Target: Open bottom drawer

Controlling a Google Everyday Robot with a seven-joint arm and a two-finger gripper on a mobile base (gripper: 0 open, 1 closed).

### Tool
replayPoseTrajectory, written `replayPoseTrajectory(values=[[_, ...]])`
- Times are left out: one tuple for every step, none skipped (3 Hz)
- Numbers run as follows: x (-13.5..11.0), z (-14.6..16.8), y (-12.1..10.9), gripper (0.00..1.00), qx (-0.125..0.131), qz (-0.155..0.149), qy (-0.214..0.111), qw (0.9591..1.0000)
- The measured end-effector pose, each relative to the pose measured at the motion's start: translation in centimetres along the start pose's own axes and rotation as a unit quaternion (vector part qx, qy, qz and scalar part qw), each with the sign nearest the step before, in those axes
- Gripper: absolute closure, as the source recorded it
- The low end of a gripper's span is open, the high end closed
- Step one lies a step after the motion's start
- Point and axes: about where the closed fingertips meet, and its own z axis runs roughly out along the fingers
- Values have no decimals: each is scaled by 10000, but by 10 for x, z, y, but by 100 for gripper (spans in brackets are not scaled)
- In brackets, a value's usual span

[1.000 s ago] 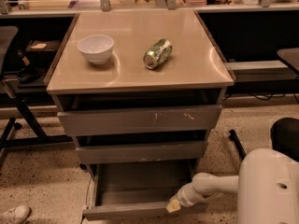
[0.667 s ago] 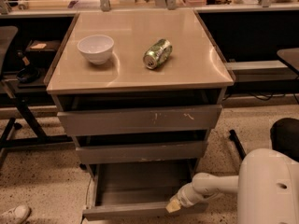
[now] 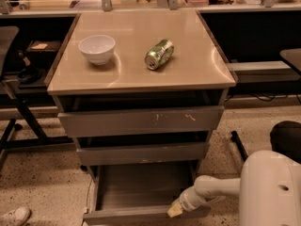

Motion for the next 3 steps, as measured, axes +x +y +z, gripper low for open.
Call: replayPoseTrajectory(values=[[1,-2,2,100,-6,12,8,10000],[18,0,11,100,-83,220,118,9997],[18,-2,14,100,-83,222,118,9996]])
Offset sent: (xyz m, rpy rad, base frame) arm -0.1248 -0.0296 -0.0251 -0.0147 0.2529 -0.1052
